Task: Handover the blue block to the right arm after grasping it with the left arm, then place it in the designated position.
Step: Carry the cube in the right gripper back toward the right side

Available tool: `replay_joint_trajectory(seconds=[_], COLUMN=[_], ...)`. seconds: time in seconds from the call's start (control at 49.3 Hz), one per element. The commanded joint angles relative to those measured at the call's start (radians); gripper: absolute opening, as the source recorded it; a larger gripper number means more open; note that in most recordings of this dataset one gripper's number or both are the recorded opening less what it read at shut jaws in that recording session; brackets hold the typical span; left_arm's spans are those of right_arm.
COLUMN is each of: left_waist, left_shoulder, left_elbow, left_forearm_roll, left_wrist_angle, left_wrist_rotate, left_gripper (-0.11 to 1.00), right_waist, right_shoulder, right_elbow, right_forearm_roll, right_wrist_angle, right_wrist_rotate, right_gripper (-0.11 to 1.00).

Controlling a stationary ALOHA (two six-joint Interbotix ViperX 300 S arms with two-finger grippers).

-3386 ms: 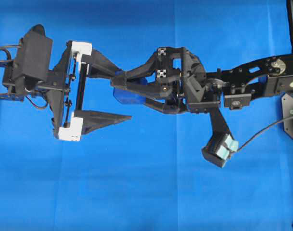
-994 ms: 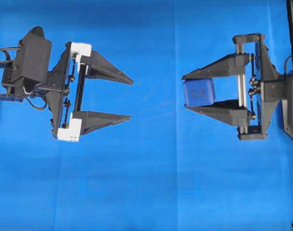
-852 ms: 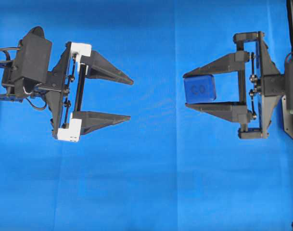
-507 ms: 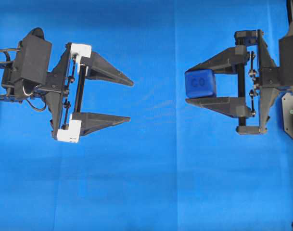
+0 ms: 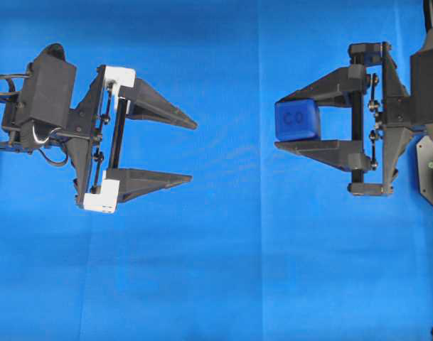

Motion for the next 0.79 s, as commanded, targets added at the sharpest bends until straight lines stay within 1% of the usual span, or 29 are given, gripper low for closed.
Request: replay_joint_trajectory(seconds=[0.0, 0.77], left_waist=[-0.005, -0.015], left_shoulder=[-0.017, -0.017], left_elbow=[-0.017, -0.017], left_forearm_roll=[0.002, 0.002], left_wrist_angle=[-0.009, -0.009], left_wrist_rotate=[0.0, -0.002], left_gripper=[0.92, 0.92], right_waist=[0.002, 0.002], right_shoulder=[-0.009, -0.009], right_elbow=[-0.014, -0.015], right_forearm_roll=[0.002, 0.002], right_wrist_angle=[-0.003, -0.003], right_wrist_rotate=[0.0, 0.002], right_gripper=[0.41, 0.41])
